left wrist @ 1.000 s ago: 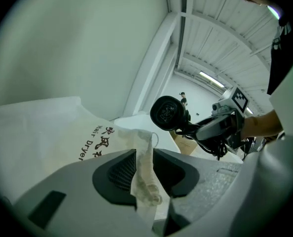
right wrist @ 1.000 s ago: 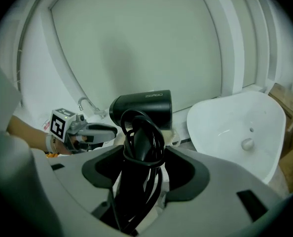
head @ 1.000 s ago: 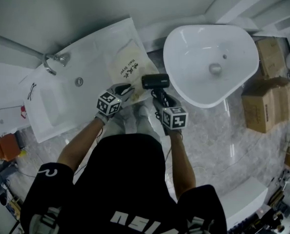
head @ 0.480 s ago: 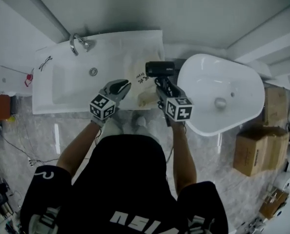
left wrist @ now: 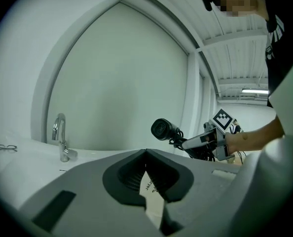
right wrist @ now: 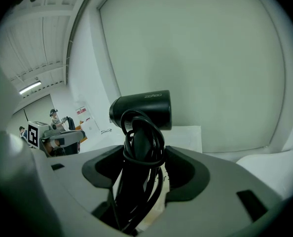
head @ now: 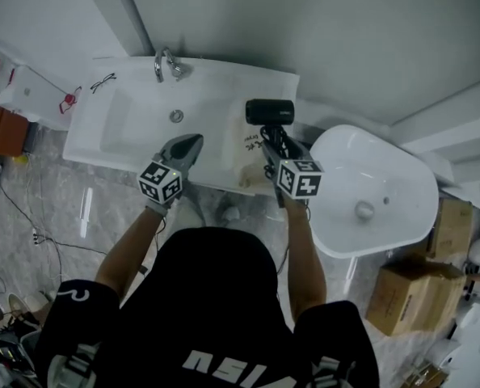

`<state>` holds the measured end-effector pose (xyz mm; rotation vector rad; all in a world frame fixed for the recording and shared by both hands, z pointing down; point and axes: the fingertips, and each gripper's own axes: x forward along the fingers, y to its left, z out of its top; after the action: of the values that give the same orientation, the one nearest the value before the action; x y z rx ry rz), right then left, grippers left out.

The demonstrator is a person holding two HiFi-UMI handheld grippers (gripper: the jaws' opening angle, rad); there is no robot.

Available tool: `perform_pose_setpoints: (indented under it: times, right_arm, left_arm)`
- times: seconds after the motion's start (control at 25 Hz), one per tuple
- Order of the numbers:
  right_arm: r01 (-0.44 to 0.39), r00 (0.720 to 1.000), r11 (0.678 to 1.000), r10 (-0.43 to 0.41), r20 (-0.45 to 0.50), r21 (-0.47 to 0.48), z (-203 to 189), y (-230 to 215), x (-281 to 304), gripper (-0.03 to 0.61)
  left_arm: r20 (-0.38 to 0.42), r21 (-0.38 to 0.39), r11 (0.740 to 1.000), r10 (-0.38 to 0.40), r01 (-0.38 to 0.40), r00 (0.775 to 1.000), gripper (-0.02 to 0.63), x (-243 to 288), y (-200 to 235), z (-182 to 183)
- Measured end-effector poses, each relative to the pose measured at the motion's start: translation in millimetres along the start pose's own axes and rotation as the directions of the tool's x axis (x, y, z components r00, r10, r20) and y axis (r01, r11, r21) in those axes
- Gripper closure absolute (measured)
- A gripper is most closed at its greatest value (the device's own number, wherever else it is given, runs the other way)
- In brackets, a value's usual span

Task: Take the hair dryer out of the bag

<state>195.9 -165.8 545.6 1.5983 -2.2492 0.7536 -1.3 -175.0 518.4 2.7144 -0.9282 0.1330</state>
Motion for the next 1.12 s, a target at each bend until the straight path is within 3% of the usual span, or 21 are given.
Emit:
perform_pose_setpoints:
  times: [0.44, 1.12]
  right_arm:
    - [0.010, 0.999, 1.000, -0.010, -0.042, 0.000, -8, -14, 38, 0.324]
    - [0.080, 0.963, 0.995, -0.062, -0.262, 0.056, -118, -60, 103, 0.325]
  left_arm:
    - [-0.001, 0.010, 0.999, 0.043, -0.043, 0.999, 0.615, -6, 7, 3]
    - [-0.062, -0.012, 0.999, 0.048, -0.049, 0.997, 0.615, 8, 11, -23]
